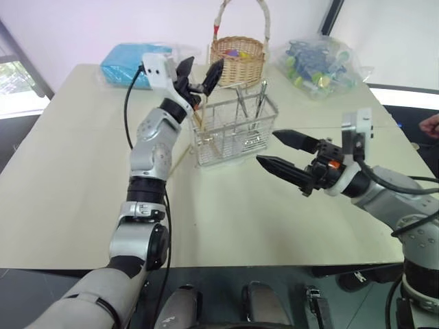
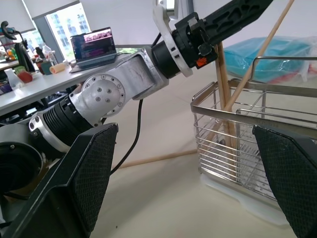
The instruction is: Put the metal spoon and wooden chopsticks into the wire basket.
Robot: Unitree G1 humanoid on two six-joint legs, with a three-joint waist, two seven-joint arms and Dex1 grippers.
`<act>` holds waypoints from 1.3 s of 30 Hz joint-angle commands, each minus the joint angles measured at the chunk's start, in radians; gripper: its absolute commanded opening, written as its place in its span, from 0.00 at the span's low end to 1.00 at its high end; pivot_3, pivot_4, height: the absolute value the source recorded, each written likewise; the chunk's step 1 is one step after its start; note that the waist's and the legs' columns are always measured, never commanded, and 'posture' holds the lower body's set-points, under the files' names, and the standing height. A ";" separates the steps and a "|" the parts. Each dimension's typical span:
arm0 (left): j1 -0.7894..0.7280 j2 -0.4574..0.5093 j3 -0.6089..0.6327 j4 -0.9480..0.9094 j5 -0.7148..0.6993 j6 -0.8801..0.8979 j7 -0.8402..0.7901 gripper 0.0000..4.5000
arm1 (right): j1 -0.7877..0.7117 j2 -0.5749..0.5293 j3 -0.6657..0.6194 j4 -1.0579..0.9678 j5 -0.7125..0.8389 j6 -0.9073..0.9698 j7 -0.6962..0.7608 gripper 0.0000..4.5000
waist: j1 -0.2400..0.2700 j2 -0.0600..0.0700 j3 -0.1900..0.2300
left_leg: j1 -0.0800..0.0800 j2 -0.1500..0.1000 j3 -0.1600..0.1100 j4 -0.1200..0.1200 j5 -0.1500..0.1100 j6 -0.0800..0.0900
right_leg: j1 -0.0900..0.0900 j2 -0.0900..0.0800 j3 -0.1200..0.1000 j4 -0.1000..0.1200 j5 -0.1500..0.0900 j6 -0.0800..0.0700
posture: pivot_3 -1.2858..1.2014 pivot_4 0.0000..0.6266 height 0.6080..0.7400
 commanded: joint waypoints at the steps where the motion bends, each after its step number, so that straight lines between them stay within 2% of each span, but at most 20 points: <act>1: -0.012 0.060 -0.001 -0.161 -0.041 0.118 0.001 0.99 | -0.012 -0.012 -0.019 0.002 -0.007 -0.018 0.022 1.00 | -0.002 0.000 0.000 | 0.000 0.000 0.000 0.000 0.000 0.000 | 0.000 0.000 0.000 0.000 0.000 0.000 | 0.52 0.24 1.00; 5: -0.032 0.223 -0.001 -0.379 -0.121 0.380 -0.027 0.99 | -0.019 -0.039 -0.019 0.038 -0.041 -0.028 0.079 1.00 | -0.006 0.000 0.000 | 0.000 0.001 0.000 -0.001 0.000 0.000 | -0.001 0.001 0.000 0.000 0.000 0.000 | 0.52 0.24 1.00; 8: -0.052 0.336 0.024 -0.455 -0.176 0.513 -0.037 0.99 | -0.023 -0.056 -0.017 0.061 -0.061 -0.036 0.118 1.00 | -0.002 0.000 0.000 | 0.001 0.001 0.000 -0.001 0.000 0.000 | -0.001 0.001 0.000 0.000 0.000 0.000 | 0.52 0.24 1.00; 11: -0.090 0.428 0.070 -0.465 -0.202 0.580 -0.027 0.99 | -0.038 -0.055 -0.008 0.094 -0.085 -0.046 0.148 1.00 | -0.002 0.000 0.000 | 0.001 0.000 -0.001 0.000 0.000 0.000 | 0.000 0.001 0.000 0.000 0.000 0.000 | 0.52 0.24 1.00; 16: -0.084 0.540 0.064 -0.466 -0.229 0.767 -0.024 0.99 | -0.059 -0.061 0.021 0.101 -0.125 -0.053 0.196 1.00 | -0.002 0.000 0.000 | 0.001 0.000 -0.001 -0.001 0.000 0.000 | 0.000 0.001 0.000 0.000 0.000 0.000 | 0.52 0.24 1.00; 20: 0.013 0.723 -0.031 -0.464 -0.182 0.915 -0.108 0.99 | -0.051 -0.124 0.019 0.094 -0.152 -0.054 0.282 1.00 | -0.007 0.002 0.001 | 0.001 0.000 -0.001 -0.002 0.000 0.000 | -0.001 0.001 0.001 0.000 0.000 0.000 | 0.52 0.24 1.00; 23: 0.047 0.798 -0.100 -0.432 -0.162 1.004 -0.139 0.99 | -0.029 -0.167 0.019 0.091 -0.177 -0.070 0.341 1.00 | -0.006 0.002 0.001 | 0.001 0.001 -0.001 -0.003 0.000 0.000 | -0.001 0.001 0.001 0.000 0.000 0.000 | 0.52 0.24 1.00; 28: 0.059 0.806 -0.164 -0.384 -0.122 1.031 -0.167 0.99 | -0.011 -0.181 0.024 0.080 -0.202 -0.085 0.376 1.00 | 0.001 0.001 0.001 | 0.000 -0.001 -0.001 -0.002 0.000 0.000 | 0.000 0.000 0.001 0.000 0.000 0.000 | 0.52 0.24 1.00; 39: -0.041 0.611 -0.380 -0.077 0.055 0.949 -0.222 0.99 | -0.007 -0.110 0.047 0.038 -0.212 -0.081 0.326 1.00 | -0.001 0.001 0.001 | 0.000 0.000 -0.001 -0.002 0.000 0.000 | -0.001 0.000 0.001 0.000 0.000 0.000 | 0.52 0.24 1.00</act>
